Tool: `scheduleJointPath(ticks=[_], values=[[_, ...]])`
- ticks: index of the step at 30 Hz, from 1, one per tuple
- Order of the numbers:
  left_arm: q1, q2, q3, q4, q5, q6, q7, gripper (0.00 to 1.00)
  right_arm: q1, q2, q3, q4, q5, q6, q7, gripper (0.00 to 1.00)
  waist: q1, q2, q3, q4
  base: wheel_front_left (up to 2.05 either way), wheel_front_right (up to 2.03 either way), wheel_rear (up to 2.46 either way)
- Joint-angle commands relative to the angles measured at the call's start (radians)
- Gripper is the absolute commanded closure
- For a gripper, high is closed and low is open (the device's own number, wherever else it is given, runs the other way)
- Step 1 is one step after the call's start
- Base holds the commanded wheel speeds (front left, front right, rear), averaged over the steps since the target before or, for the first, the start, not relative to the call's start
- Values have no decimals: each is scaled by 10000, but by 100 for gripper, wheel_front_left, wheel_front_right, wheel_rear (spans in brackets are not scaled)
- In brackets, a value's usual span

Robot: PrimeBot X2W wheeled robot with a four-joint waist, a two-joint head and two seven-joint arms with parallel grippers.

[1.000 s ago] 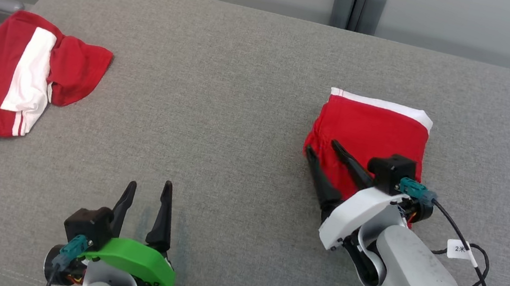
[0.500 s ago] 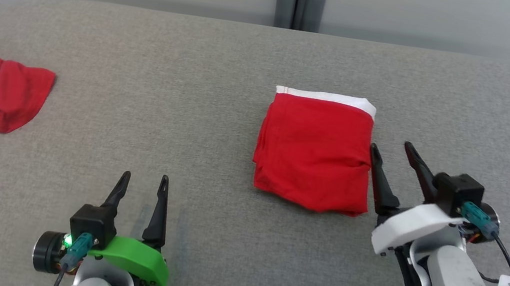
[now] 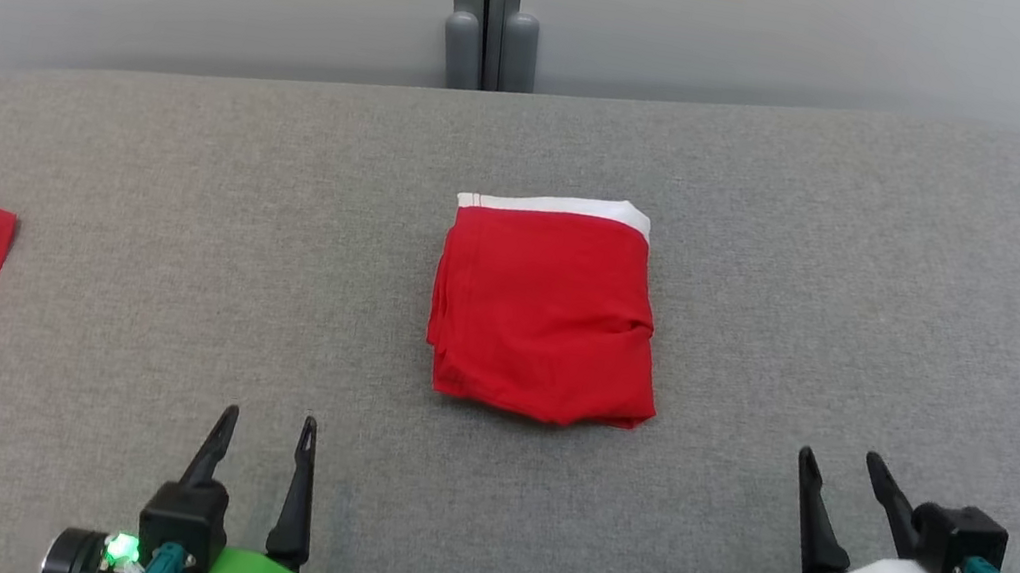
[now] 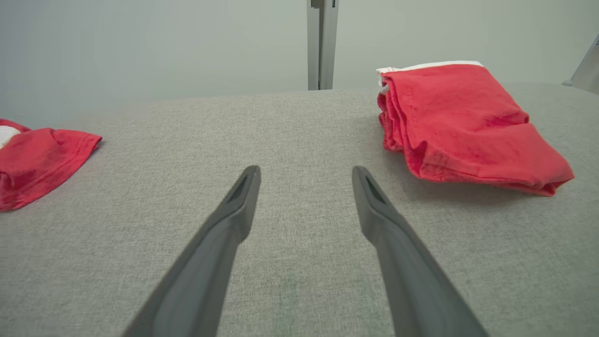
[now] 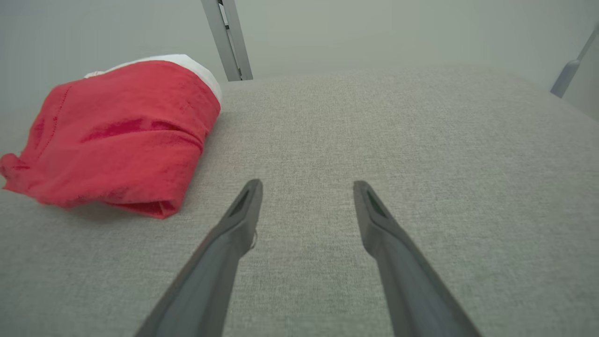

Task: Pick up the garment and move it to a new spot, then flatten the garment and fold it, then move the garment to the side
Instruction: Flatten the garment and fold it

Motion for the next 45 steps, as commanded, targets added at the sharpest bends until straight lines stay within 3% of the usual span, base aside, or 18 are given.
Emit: scheduleJointPath(ticks=[1,18,32,33,34,35,36,37,41,45], values=[[250,53,18,-82,38,89,10,0,284,-38,-52,26,105,-15,1,0,0,0,-253,-167,0,0,0],[525,53,-19,-211,-158,24,9,0,427,-32,457,65,452,-15,1,0,0,0,-289,-29,0,0,0],[-1239,53,-1037,-516,-474,55,9,0,-3194,-35,1969,-258,534,-15,1,0,0,0,2149,1089,0,0,0],[-1331,54,-1084,-534,-523,80,9,0,-3349,-36,2076,-300,531,-15,1,7,0,0,2246,1164,0,0,0],[-1443,54,-1151,-566,-562,100,9,0,-3541,-43,2193,-369,546,-15,1,51,0,0,2349,1249,0,0,0],[-1524,53,-1211,-591,-592,113,11,0,-3693,-43,2311,-442,468,-15,1,59,0,0,2429,1321,0,0,0],[-1613,51,-1271,-627,-633,133,9,0,-3852,-38,2479,-488,416,-15,1,93,0,0,2513,1404,0,0,0],[-1670,51,-1308,-654,-666,150,9,0,-3961,-38,2544,-494,384,-15,1,100,0,0,2586,1479,0,0,0],[-2021,50,-1521,-797,-785,187,9,0,-4452,-44,2802,-221,-106,-15,1,100,0,0,2931,1848,0,0,0],[-2457,53,-1889,-999,-941,280,9,0,-4899,-50,2345,247,-717,-15,0,100,0,0,3381,2287,0,0,0]])
